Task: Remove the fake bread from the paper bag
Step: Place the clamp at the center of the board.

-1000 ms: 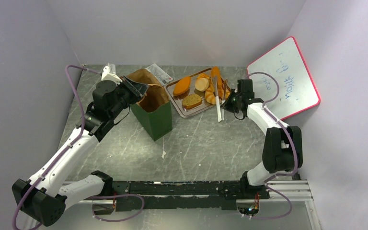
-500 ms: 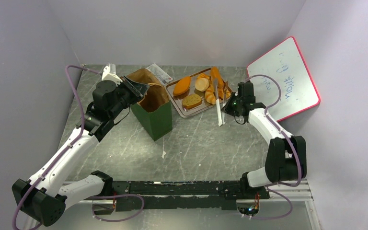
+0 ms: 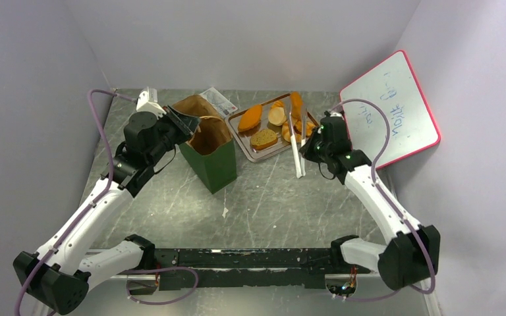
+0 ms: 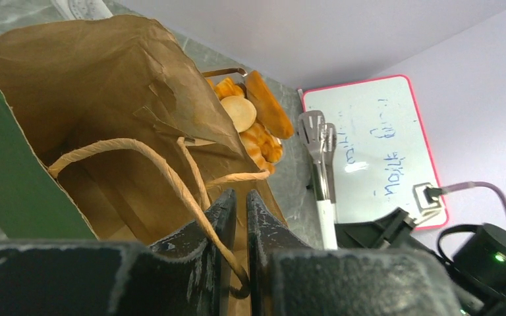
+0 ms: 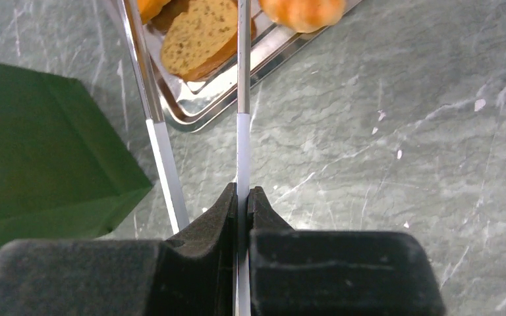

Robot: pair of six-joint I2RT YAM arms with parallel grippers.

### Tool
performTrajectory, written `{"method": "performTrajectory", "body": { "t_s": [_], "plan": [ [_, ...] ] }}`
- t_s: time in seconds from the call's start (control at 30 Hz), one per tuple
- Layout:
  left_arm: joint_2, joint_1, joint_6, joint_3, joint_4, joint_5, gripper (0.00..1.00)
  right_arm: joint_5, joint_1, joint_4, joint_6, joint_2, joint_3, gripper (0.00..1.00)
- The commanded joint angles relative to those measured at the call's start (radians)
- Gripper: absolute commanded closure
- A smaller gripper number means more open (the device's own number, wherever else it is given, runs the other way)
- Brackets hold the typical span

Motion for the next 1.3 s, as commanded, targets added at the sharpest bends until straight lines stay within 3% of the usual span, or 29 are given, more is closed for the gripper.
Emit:
{"method": "performTrajectory", "body": {
  "t_s": [0.0, 0.5, 0.97, 1.17, 1.27],
  "plan": [
    [-0.020, 0.015, 0.083, 0.043, -0.029, -0.014, 0.93, 0.126, 0.081, -0.070, 0.025, -0.093, -0.026, 1.00],
    [-0.033, 0.076, 0.105, 0.019, -0.069, 0.069, 0.92, 0.289, 0.317, -0.178, 0.208, -0.266, -0.316, 1.00],
    [-0.029, 0.077, 0.130, 0.083, -0.182, 0.037, 0.52, 0.300, 0.409, -0.015, 0.336, -0.132, -0.479, 0.99],
    [-0.034, 0.077, 0.139, 0.110, -0.233, -0.015, 0.43, 0.285, 0.411, 0.041, 0.346, -0.070, -0.487, 0.78],
    [-0.031, 0.077, 0.141, 0.126, -0.270, -0.053, 0.41, 0.283, 0.415, 0.049, 0.347, -0.063, -0.484, 0.72]
  ]
}}
